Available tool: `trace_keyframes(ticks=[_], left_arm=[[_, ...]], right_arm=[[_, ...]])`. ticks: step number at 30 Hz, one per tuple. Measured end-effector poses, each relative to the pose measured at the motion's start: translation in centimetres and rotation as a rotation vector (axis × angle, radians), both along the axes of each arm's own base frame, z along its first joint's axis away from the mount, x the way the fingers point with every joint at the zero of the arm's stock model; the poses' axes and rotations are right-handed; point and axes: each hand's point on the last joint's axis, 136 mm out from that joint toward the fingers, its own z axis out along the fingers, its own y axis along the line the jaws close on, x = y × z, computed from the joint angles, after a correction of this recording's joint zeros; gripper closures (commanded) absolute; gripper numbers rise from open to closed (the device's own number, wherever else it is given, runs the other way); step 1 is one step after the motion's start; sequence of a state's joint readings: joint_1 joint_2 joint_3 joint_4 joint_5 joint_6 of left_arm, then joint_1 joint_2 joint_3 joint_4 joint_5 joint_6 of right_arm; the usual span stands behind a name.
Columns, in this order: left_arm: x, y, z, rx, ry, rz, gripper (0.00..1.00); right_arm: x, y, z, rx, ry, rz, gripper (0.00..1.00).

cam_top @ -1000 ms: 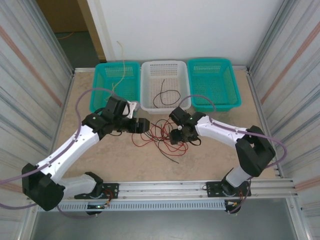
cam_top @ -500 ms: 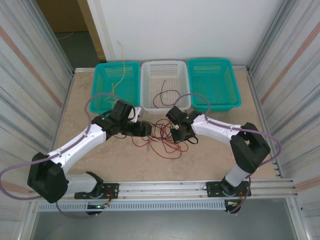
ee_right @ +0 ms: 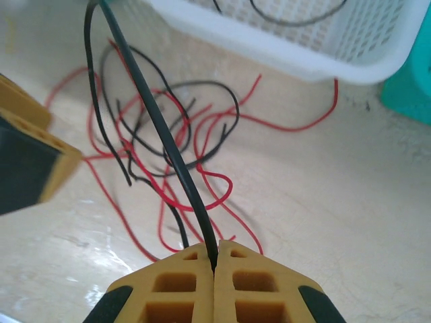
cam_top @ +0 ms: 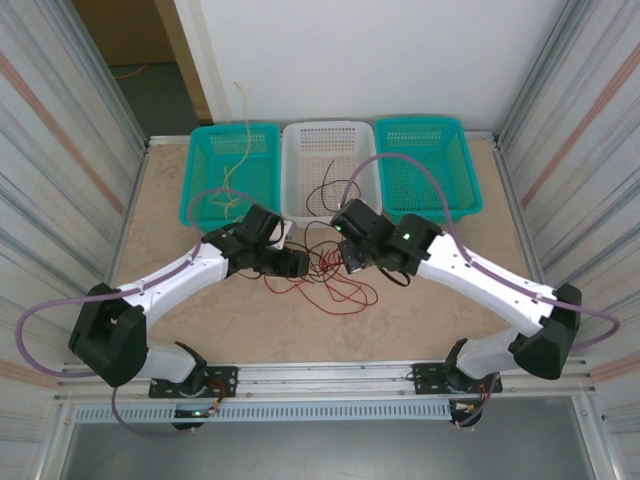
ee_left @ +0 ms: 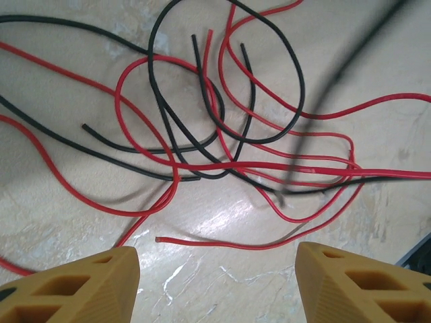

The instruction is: Untangle the cables

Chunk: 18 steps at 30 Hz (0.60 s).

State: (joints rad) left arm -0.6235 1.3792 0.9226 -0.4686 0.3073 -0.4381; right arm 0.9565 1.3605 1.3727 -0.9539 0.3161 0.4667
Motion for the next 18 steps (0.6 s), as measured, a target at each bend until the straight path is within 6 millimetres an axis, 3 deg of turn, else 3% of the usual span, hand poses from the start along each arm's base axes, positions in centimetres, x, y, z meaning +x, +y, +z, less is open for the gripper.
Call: trace_keyframes(ticks=[11, 18], left_arm=[[0.4, -1.7, -0.7, -0.055, 0.027, -0.032, 0.37], [0.1, -2.2, -0.9, -0.058, 0.036, -0.048, 0.38]], right_arm=[[-0.1, -0.5, 6.5, 0.163, -0.115, -0.004, 0.99], [2.0, -1.8, 13.6, 0.352, -0.246, -0.074, 0.97]])
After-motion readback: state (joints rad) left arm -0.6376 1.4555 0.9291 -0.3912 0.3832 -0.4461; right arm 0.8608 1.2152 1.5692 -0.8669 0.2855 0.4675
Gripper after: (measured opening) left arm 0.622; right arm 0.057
